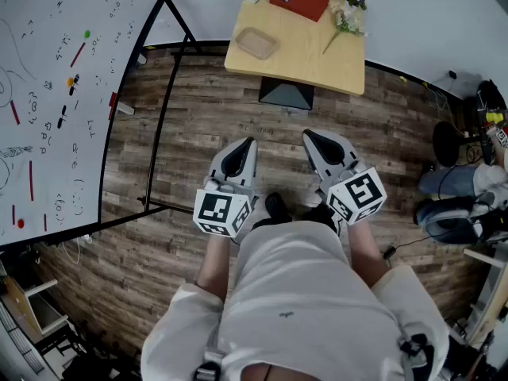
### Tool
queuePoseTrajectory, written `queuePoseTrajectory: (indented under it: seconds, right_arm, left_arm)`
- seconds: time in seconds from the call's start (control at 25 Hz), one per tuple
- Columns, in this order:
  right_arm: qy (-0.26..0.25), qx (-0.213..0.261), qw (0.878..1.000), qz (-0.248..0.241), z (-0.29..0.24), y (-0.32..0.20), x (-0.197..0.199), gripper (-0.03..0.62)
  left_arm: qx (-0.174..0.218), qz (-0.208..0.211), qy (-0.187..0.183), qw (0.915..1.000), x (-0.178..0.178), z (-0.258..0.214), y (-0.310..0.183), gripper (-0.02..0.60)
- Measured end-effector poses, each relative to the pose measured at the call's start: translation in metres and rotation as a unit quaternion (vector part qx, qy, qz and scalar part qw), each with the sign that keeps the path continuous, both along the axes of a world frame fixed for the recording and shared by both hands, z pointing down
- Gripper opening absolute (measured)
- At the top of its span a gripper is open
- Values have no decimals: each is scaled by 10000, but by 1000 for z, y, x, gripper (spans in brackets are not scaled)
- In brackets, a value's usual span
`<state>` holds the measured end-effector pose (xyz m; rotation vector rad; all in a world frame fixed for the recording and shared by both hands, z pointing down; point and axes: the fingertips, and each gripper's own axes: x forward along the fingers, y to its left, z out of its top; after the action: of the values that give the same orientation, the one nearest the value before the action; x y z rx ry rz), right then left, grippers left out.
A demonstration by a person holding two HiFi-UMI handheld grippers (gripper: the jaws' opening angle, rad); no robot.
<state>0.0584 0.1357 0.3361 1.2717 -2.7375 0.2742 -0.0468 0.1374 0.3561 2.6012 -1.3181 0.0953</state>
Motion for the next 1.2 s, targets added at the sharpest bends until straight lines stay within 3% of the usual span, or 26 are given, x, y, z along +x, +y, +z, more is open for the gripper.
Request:
queuePoseTrajectory:
  seconds: [0.4,1.2]
  right_arm:
    - [246,120,9993,-237,-1,10,-4,5]
    - [171,1,9998,-65,-1,17,-2,9]
  left_arm:
    - [61,14,-46,10000,9,-6,7,6]
    - [22,110,-78,9999,6,2,22,6]
